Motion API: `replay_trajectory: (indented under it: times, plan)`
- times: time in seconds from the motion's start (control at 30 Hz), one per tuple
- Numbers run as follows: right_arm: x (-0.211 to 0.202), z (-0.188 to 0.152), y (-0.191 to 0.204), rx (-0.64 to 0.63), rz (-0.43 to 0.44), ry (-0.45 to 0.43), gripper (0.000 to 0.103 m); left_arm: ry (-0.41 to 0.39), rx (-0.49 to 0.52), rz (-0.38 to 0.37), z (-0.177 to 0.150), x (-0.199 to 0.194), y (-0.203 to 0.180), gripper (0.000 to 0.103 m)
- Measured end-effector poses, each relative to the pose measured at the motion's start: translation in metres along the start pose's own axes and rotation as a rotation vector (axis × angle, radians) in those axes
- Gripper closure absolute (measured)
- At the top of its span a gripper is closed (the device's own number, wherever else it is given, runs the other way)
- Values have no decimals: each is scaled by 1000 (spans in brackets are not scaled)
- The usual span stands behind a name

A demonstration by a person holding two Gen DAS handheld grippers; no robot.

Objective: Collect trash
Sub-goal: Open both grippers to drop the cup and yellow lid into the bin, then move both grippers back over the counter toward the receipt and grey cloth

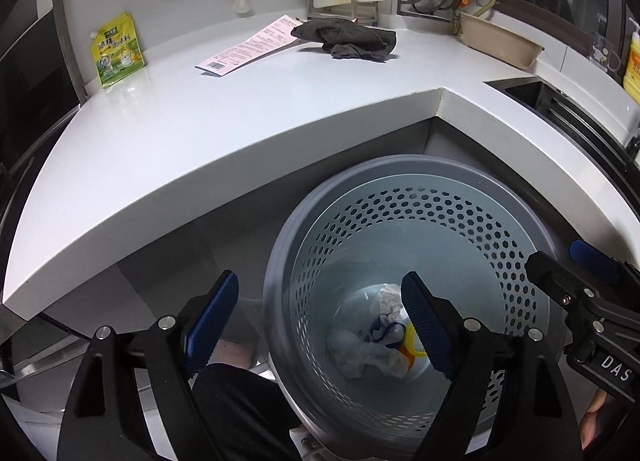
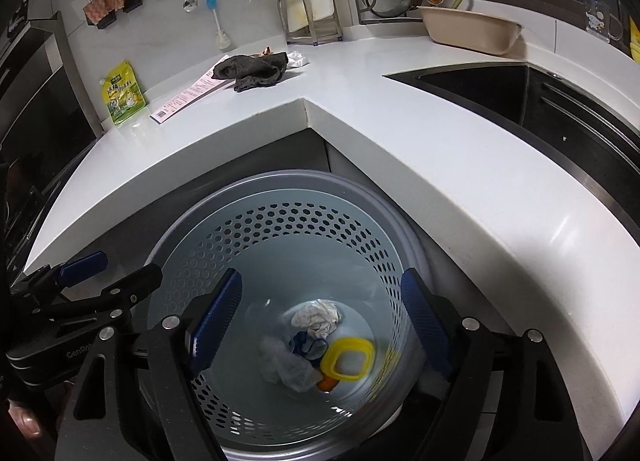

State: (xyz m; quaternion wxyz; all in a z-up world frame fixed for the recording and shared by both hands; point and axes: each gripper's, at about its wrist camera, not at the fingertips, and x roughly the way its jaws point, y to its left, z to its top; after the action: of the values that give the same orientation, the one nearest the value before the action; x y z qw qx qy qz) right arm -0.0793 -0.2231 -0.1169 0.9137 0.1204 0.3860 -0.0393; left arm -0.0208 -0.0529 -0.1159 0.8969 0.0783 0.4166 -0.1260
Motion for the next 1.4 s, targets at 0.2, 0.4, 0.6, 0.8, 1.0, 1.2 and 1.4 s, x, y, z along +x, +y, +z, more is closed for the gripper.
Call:
replay_trajectory:
  times: [0.2, 0.4, 0.6, 0.8, 1.0, 1.2, 1.4]
  plan:
    - [-2, 0, 2, -9, 5, 0, 25, -3, -5, -1, 0, -2, 1, 19]
    - [-3, 1, 1, -1, 10, -5, 25, -8, -11, -5, 1, -4, 3, 19]
    - [-6, 2, 0, 1, 14, -14, 25, -20, -14, -9, 2, -7, 2, 19]
    - [-10, 3, 1, 4, 24, -26, 25, -38, -19, -11, 4, -13, 3, 17]
    - [-14, 5, 1, 13, 31, -41, 25, -55, -19, -10, 6, -18, 5, 15]
    - [-16, 10, 2, 21, 43, -54, 25, -76, -26, -14, 11, -25, 10, 12]
    - [-20, 24, 6, 7, 51, -83, 25, -118, -33, -15, 26, -32, 19, 10]
